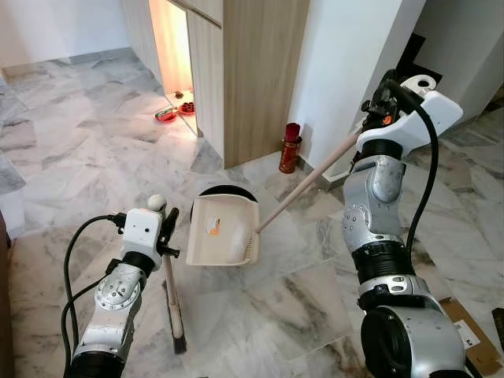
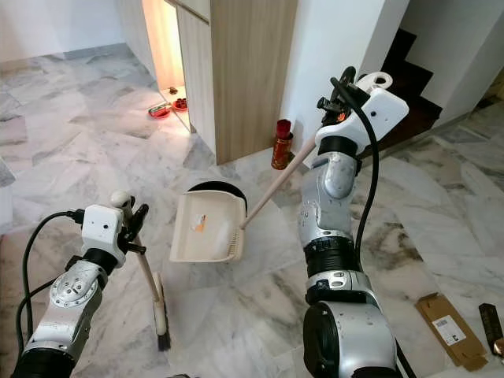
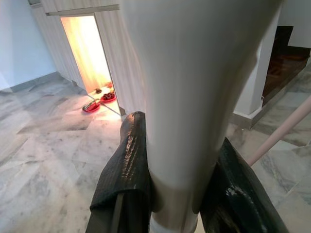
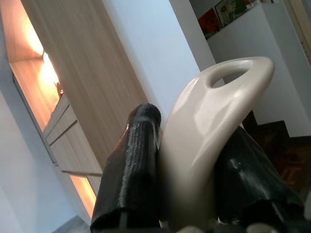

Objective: Sweep floor

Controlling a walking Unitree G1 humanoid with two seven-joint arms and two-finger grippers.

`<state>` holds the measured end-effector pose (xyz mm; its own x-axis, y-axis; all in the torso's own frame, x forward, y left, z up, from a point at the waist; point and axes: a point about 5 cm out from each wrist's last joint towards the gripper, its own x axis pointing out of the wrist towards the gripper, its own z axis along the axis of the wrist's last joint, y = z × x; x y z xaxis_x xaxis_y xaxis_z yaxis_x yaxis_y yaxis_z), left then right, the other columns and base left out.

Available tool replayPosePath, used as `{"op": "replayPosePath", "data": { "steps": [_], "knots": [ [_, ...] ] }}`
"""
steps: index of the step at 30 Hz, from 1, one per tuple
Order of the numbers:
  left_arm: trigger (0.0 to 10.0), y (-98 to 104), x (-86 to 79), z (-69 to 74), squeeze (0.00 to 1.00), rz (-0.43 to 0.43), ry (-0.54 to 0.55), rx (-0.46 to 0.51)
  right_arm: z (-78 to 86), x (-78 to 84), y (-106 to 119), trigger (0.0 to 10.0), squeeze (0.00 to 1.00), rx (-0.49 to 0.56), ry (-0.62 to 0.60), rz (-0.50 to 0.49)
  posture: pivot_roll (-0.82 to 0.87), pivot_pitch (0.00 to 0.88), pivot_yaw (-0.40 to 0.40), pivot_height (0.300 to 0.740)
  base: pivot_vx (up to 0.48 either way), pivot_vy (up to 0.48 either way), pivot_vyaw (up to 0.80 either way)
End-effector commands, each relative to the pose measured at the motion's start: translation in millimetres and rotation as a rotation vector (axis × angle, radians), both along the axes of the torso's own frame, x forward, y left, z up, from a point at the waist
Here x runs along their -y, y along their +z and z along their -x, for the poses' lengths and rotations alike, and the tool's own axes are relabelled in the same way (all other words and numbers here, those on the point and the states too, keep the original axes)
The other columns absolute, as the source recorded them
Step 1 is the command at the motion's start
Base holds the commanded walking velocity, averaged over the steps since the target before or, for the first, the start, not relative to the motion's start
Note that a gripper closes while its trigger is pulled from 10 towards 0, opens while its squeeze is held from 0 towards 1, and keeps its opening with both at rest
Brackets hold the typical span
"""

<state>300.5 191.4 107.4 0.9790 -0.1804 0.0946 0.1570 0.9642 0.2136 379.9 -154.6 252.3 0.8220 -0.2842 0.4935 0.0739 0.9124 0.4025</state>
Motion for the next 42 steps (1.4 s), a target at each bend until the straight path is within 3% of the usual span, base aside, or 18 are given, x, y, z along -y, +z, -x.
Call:
{"op": "replayPosePath", "data": {
  "steps": [1,15,42],
  "knots": [
    [10.0,7.6,-1.9,-1.4,0.0,-0.024,0.003,0.043,2.0,0.6,23.9,10.0,0.0,0.099,-0.01,0.004,0.22,0.0,-0.071,0.74,0.0,0.0,0.0],
    [10.0,8.2,-2.4,-1.3,0.0,-0.023,0.014,0.048,-1.0,-4.6,23.9,10.0,0.0,0.088,0.045,-0.013,0.22,0.0,-0.075,0.74,0.0,0.0,0.0],
    [10.0,7.5,-3.9,-1.6,0.0,-0.034,0.032,0.046,-3.3,-8.0,20.9,10.0,0.0,0.072,0.083,-0.004,0.22,0.0,-0.076,0.74,0.302,0.0,0.0]
  ]
}}
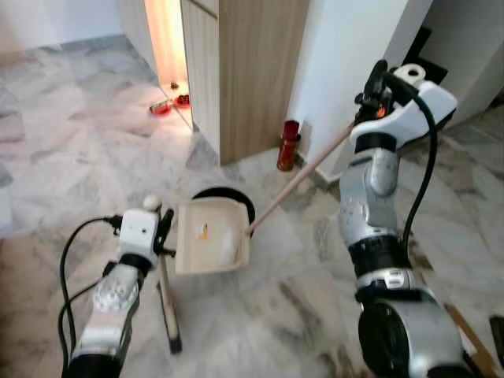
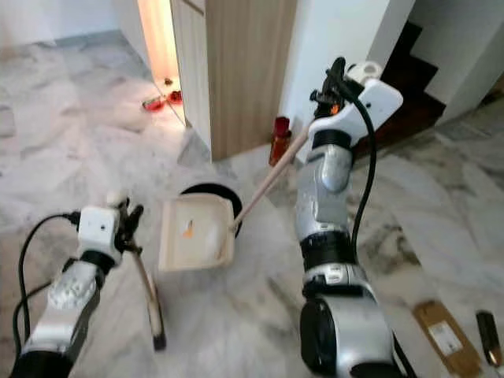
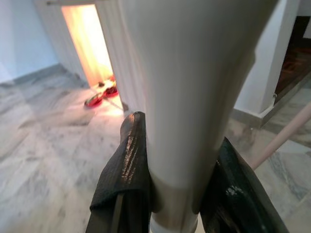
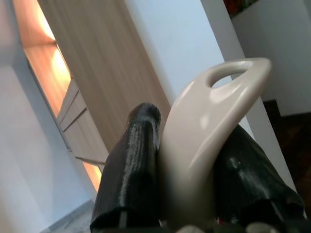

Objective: Sweep floor

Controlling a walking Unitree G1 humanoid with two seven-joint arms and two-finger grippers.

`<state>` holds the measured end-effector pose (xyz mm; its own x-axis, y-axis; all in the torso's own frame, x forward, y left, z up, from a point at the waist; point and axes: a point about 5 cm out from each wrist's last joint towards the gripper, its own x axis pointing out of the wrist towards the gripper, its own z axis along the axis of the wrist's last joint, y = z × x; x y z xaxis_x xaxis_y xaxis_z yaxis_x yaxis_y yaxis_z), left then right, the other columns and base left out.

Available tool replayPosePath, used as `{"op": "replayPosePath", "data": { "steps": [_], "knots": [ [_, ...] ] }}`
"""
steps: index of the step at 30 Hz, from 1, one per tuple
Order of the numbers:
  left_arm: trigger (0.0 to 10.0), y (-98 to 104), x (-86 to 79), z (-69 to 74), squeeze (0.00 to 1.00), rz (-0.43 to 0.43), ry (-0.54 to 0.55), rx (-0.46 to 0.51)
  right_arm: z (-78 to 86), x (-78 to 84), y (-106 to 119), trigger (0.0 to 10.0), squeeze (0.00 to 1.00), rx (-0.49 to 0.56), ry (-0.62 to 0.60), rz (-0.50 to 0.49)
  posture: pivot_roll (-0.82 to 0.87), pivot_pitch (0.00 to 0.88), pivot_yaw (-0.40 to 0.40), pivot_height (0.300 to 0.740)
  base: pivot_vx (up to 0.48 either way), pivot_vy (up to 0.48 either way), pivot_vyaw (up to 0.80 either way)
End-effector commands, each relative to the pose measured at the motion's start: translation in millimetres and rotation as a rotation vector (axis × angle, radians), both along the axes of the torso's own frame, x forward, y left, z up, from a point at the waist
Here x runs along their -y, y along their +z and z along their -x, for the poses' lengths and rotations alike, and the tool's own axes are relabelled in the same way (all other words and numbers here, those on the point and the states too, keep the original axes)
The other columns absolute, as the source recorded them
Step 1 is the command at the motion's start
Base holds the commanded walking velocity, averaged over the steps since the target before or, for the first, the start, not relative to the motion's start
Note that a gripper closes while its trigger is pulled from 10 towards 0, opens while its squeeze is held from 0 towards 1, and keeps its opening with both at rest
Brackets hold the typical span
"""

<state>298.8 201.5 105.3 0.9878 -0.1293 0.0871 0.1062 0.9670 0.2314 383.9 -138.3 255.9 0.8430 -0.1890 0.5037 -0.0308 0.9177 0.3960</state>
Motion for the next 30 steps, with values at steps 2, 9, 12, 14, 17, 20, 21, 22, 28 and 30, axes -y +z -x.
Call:
{"op": "replayPosePath", "data": {
  "steps": [2,9,12,14,17,20,21,22,28,30],
  "knots": [
    [10.0,9.6,6.1,-3.4,0.0,-0.016,-0.021,0.051,0.9,7.3,17.6,10.0,0.0,0.065,-0.022,-0.009,0.22,0.0,-0.076,0.74,0.321,0.0,0.68],
    [10.0,9.7,5.6,-3.5,0.0,-0.017,-0.019,0.053,0.5,6.2,17.4,10.0,0.0,0.064,-0.012,-0.018,0.22,0.0,-0.077,0.74,0.32,0.0,0.18],
    [10.0,9.6,5.6,-3.6,0.0,-0.017,-0.018,0.053,0.6,6.1,17.4,10.0,0.0,0.066,-0.01,-0.017,0.22,0.0,-0.078,0.74,0.322,0.0,0.0],
    [10.0,9.5,5.7,-3.6,0.0,-0.018,-0.018,0.054,0.7,6.0,18.0,10.0,0.0,0.067,-0.011,-0.007,0.22,0.0,-0.078,0.74,0.321,0.0,0.0],
    [10.0,9.4,5.7,-3.7,0.0,-0.018,-0.018,0.054,0.7,5.9,18.2,10.0,0.0,0.069,-0.011,-0.006,0.22,0.0,-0.079,0.74,0.322,0.0,0.47],
    [10.0,9.4,5.6,-3.8,0.0,-0.018,-0.018,0.054,0.6,5.4,18.3,10.0,0.0,0.07,-0.006,-0.018,0.22,0.0,-0.08,0.74,0.321,0.0,0.44],
    [10.0,9.4,5.6,-3.8,0.0,-0.018,-0.018,0.054,0.6,5.4,18.3,10.0,0.0,0.07,-0.006,-0.018,0.22,0.0,-0.08,0.74,0.322,0.0,0.0],
    [10.0,9.3,5.5,-3.9,0.0,-0.018,-0.016,0.054,0.6,5.1,18.3,10.0,0.0,0.071,-0.004,-0.021,0.22,0.0,-0.08,0.74,0.319,0.0,0.0],
    [10.0,9.3,6.2,-4.4,0.0,-0.018,-0.018,0.054,0.3,5.4,18.5,10.0,0.0,0.073,0.0,-0.027,0.22,0.0,-0.08,0.74,0.321,0.0,0.0],
    [10.0,9.3,6.3,-4.4,0.0,-0.017,-0.02,0.054,0.3,5.4,18.8,10.0,0.0,0.074,0.001,-0.027,0.22,0.0,-0.081,0.74,0.321,0.0,0.0]
  ]
}}
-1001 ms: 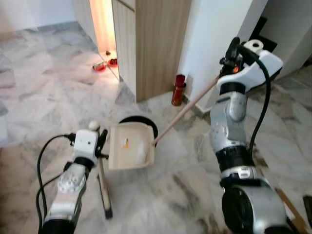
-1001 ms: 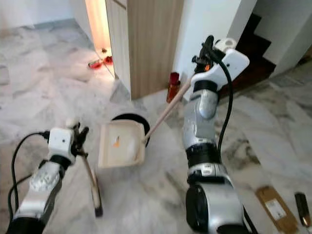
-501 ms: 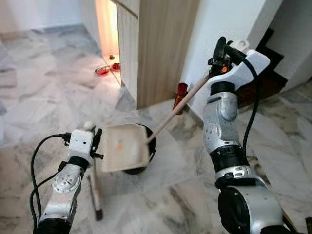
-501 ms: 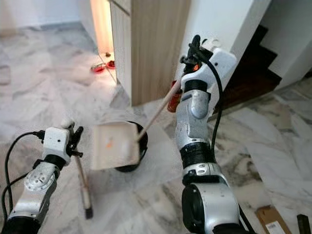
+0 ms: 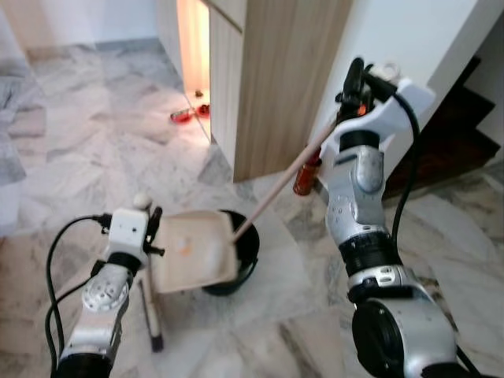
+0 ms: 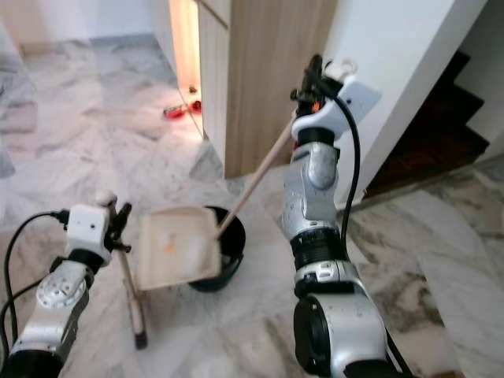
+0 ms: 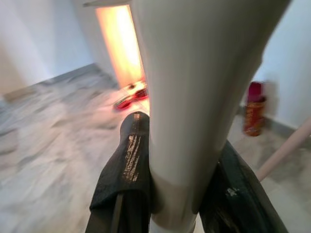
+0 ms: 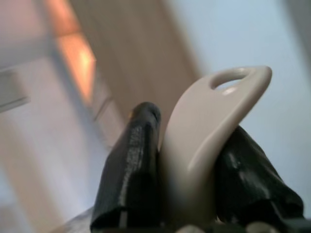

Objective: Sweep floor

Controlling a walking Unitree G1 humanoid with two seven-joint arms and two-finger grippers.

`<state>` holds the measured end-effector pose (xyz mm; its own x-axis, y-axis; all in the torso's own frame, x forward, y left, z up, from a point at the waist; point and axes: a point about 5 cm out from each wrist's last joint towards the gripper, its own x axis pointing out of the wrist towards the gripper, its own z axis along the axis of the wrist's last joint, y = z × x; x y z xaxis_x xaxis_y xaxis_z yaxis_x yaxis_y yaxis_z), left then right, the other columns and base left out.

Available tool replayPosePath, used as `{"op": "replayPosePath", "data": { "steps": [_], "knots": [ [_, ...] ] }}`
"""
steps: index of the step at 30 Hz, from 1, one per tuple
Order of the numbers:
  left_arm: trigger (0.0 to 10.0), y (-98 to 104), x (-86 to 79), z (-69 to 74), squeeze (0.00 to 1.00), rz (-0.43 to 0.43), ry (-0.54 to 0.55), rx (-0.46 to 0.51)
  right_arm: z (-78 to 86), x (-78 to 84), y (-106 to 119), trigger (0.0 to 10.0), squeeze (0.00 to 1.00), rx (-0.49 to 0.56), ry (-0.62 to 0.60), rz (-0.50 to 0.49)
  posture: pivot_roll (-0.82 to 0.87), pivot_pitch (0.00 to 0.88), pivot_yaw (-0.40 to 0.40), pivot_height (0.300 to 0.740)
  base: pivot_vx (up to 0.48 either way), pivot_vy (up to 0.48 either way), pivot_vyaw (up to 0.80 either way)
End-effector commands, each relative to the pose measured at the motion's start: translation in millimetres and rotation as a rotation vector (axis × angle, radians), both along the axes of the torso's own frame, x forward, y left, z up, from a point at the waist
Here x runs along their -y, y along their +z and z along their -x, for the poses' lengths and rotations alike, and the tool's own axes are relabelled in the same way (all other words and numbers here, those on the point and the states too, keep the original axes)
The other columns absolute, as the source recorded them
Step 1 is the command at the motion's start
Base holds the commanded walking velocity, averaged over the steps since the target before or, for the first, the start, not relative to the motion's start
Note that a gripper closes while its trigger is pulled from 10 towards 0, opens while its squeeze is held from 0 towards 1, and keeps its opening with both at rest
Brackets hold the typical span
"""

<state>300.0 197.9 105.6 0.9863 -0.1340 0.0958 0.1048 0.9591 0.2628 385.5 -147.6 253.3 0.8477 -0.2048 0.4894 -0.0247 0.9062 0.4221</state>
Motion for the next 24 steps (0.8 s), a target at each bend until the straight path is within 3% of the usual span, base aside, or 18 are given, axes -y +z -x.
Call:
{"op": "replayPosePath", "data": {
  "steps": [1,14,24],
  "knots": [
    [10.0,9.0,2.8,-3.2,0.0,0.015,-0.019,0.041,2.0,-3.9,21.5,10.0,0.0,0.085,0.002,0.001,0.22,0.0,-0.081,0.74,0.319,0.0,0.0],
    [10.0,8.0,3.3,-3.0,0.0,0.016,-0.016,0.04,2.1,-9.5,21.7,10.0,0.0,0.09,0.025,-0.01,0.22,0.0,-0.085,0.74,0.314,0.0,0.0],
    [10.0,5.6,3.7,-2.3,0.0,0.021,-0.024,0.03,6.5,-12.6,30.0,10.0,0.0,0.151,0.014,0.03,0.22,0.0,-0.087,0.74,0.0,0.0,0.0]
  ]
}}
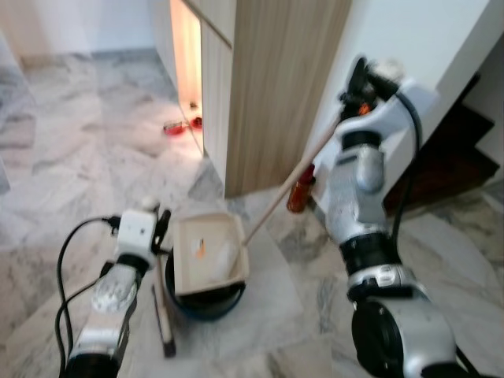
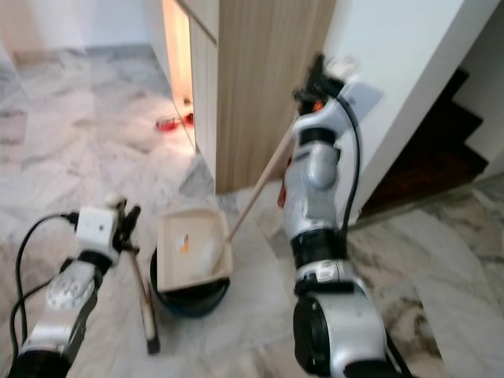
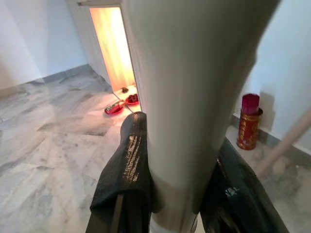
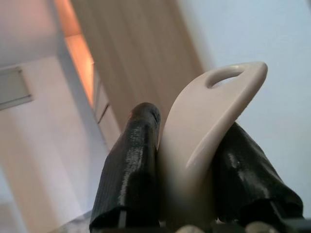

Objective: Sweep floor

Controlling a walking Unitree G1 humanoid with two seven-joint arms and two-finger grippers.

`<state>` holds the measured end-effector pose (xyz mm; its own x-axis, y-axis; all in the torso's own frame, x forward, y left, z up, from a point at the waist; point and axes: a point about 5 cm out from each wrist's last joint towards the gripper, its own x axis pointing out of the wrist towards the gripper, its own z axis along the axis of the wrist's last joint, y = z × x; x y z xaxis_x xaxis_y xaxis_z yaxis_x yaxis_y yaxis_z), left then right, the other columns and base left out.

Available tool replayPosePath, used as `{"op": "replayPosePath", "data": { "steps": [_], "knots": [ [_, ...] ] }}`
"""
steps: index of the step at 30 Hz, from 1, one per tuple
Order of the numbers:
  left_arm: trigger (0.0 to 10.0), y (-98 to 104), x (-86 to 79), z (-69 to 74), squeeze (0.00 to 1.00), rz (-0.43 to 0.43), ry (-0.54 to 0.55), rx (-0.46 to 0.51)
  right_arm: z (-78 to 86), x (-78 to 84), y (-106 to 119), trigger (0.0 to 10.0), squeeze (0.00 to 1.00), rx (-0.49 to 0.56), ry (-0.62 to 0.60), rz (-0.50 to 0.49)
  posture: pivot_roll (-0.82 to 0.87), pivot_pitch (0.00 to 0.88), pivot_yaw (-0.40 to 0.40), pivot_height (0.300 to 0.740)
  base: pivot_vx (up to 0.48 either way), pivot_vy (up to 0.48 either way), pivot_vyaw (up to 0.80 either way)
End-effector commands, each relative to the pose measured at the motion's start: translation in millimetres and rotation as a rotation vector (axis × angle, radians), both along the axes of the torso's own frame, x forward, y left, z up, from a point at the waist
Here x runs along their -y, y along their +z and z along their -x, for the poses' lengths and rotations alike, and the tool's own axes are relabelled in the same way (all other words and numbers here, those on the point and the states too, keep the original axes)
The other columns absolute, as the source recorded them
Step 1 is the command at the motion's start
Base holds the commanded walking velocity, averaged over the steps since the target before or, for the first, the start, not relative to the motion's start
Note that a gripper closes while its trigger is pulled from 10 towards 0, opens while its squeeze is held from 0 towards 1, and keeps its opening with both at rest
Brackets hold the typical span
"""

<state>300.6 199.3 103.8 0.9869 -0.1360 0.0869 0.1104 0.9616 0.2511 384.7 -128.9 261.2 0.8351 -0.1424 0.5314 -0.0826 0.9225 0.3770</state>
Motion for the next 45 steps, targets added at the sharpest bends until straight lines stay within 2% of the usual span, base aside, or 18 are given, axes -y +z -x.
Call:
{"op": "replayPosePath", "data": {
  "steps": [1,9,12,14,20,28,34,38,45],
  "knots": [
    [10.0,7.4,5.0,-1.7,0.0,0.011,-0.021,0.041,6.1,5.6,22.7,10.0,0.0,0.116,-0.029,-0.016,0.22,0.0,-0.087,0.74,0.0,0.0,0.0],
    [10.0,6.8,4.3,-1.0,0.0,0.01,-0.022,0.04,15.2,1.7,34.7,10.0,0.0,0.217,-0.071,0.05,0.22,0.0,-0.087,0.74,0.0,0.0,0.0],
    [10.0,7.0,4.3,-0.7,0.0,0.009,-0.022,0.042,19.8,-1.6,39.5,10.0,0.0,0.264,-0.09,0.113,0.22,0.0,-0.086,0.74,0.0,0.0,0.0],
    [10.0,7.1,4.1,-0.6,0.0,0.008,-0.023,0.043,27.1,-9.0,45.1,10.0,0.0,0.337,-0.091,0.18,0.22,0.0,-0.086,0.74,0.0,0.0,0.0],
    [10.0,7.4,5.6,-0.2,0.0,-0.002,-0.035,0.046,37.6,-20.3,48.5,10.0,0.0,0.415,-0.074,0.234,0.22,0.0,-0.085,0.74,0.0,0.0,0.0],
    [10.0,6.3,7.6,0.6,0.0,-0.024,-0.051,0.044,55.0,-45.2,41.4,10.0,0.0,0.499,0.011,0.327,0.22,0.0,-0.085,0.74,0.0,0.0,0.0],
    [10.0,6.3,8.2,0.7,0.0,-0.031,-0.057,0.044,64.6,-58.6,36.2,10.0,0.0,0.524,0.062,0.344,0.21,0.0,-0.084,0.74,0.0,0.0,0.0],
    [10.0,5.7,9.7,1.1,0.0,-0.039,-0.065,0.043,81.1,-80.7,27.2,10.0,0.0,0.556,0.139,0.371,0.21,0.0,-0.085,0.74,0.0,0.0,0.0],
    [10.0,5.2,10.6,0.9,0.0,-0.045,-0.071,0.043,94.6,-94.9,27.2,10.0,0.0,0.609,0.178,0.401,0.21,0.0,-0.087,0.74,0.0,0.0,0.0]
  ]
}}
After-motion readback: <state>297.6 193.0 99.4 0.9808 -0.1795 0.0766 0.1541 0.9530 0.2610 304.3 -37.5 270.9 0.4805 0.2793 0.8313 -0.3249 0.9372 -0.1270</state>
